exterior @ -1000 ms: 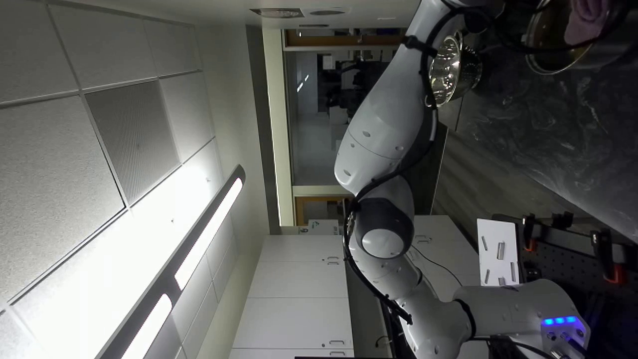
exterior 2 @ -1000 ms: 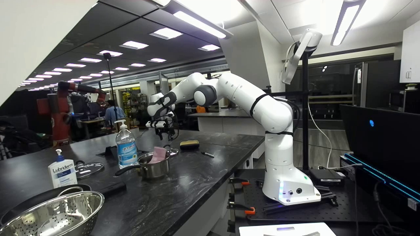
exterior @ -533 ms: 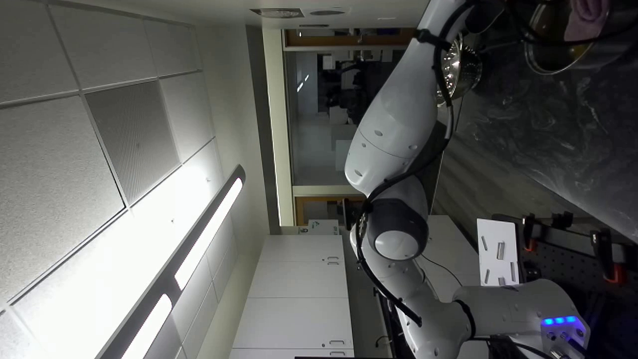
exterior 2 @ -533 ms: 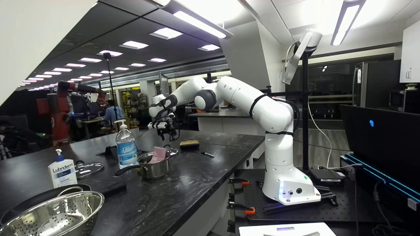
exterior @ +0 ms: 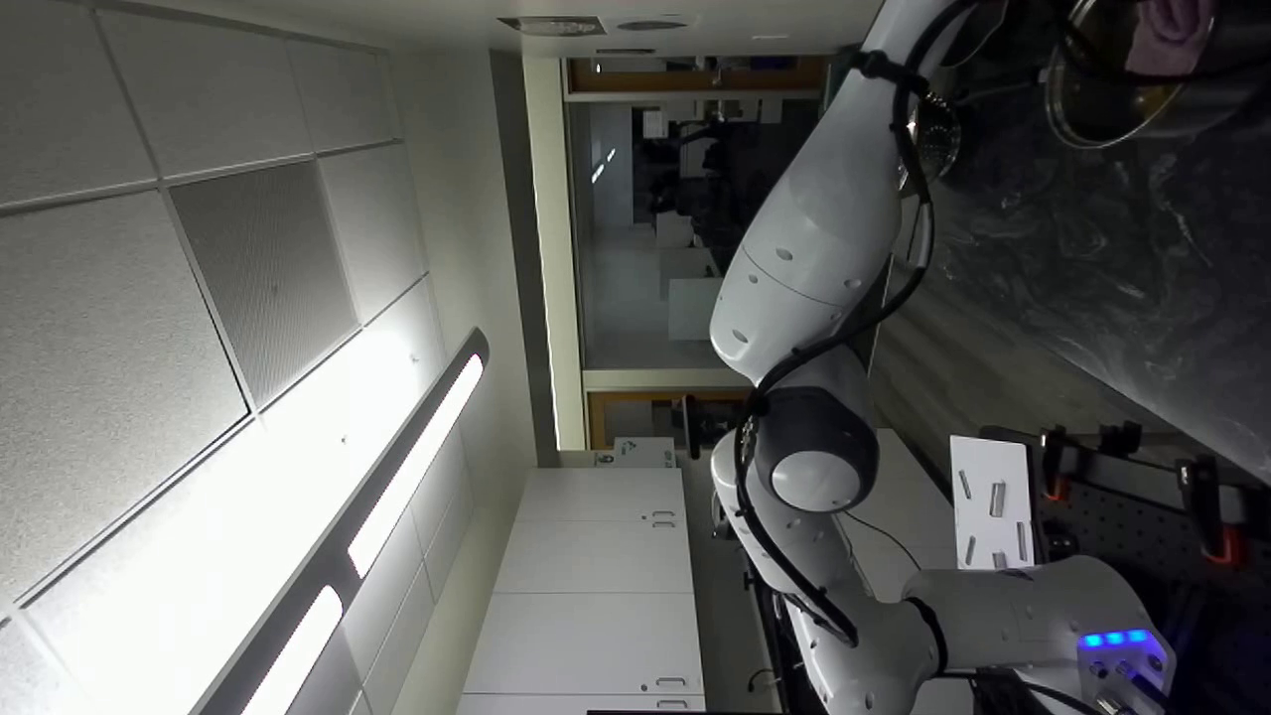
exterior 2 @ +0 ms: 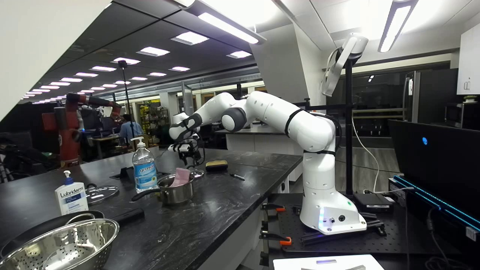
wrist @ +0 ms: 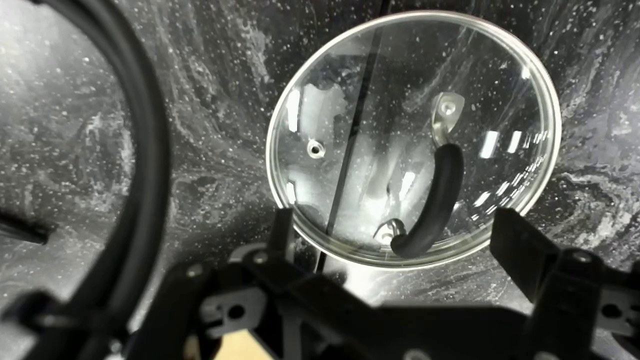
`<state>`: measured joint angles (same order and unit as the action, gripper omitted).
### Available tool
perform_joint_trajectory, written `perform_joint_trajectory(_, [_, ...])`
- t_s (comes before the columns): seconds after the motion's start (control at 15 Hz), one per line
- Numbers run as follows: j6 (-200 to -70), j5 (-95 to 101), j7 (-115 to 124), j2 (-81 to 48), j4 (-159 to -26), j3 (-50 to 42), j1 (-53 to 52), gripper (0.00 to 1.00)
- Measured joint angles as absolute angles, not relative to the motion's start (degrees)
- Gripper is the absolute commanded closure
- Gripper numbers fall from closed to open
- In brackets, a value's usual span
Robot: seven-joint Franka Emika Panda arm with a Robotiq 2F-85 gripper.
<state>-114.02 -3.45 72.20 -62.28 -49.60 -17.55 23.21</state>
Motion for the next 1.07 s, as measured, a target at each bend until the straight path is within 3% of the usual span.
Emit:
perform_joint_trajectory(0.07, [-114.02,-3.45,72.20,-62.69,-49.20,-17.55,23.32,0.00])
perform_joint_trajectory(0.13, [-114.02,-3.45,72.19,-63.03,-48.88,-17.55,23.41,0.22])
perform_joint_trajectory(0.8, [-114.02,-3.45,71.42,-64.56,-46.62,-17.51,23.74,0.95])
perform_joint_trajectory(0.93, [-114.01,-3.45,71.14,-64.66,-46.34,-17.49,23.74,1.00])
perform_joint_trajectory(1.07, [-114.00,-3.45,71.04,-64.75,-46.20,-17.48,23.73,0.96])
